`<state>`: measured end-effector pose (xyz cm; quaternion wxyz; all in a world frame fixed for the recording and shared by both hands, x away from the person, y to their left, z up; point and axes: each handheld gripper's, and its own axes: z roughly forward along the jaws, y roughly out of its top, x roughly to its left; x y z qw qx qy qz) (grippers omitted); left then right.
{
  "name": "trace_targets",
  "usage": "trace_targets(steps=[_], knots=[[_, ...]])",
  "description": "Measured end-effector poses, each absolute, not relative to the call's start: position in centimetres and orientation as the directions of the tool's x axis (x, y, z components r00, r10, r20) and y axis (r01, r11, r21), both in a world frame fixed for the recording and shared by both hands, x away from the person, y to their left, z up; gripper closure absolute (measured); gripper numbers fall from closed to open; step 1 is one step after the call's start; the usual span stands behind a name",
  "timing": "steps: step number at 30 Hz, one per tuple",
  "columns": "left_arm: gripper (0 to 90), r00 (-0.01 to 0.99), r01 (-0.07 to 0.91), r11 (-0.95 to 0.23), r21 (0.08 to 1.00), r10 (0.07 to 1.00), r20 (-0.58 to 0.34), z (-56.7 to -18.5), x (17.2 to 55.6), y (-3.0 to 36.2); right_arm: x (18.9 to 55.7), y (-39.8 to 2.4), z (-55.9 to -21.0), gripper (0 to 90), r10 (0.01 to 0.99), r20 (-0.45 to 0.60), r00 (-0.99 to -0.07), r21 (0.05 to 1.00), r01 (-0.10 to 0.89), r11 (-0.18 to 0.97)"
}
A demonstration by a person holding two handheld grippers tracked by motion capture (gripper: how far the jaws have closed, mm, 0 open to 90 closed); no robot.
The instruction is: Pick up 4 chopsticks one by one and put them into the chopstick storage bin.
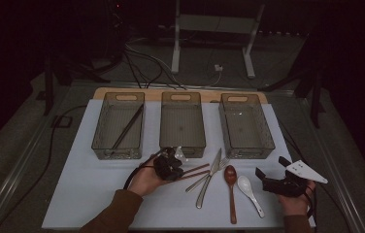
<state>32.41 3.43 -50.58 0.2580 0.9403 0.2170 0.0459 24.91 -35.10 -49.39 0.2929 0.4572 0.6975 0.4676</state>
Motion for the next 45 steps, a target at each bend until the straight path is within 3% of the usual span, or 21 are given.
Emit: trace_targets(steps=[24, 45], knots=[[86.4, 0.912, 0.350, -0.784, 0.513, 0.410, 0.005, -50.5, 32.1, 3.7, 25.0, -35.1, -49.5, 0.0, 0.912, 0.018, -0.410, 0.917, 0.370, 0.148], [86.4, 0.868, 0.363, -0.665, 0.652, 0.497, 0.024, -44.7, 31.4, 7.6, 25.0, -35.1, -49.5, 0.0, 0.912, 0.017, -0.409, 0.917, 0.371, 0.149]])
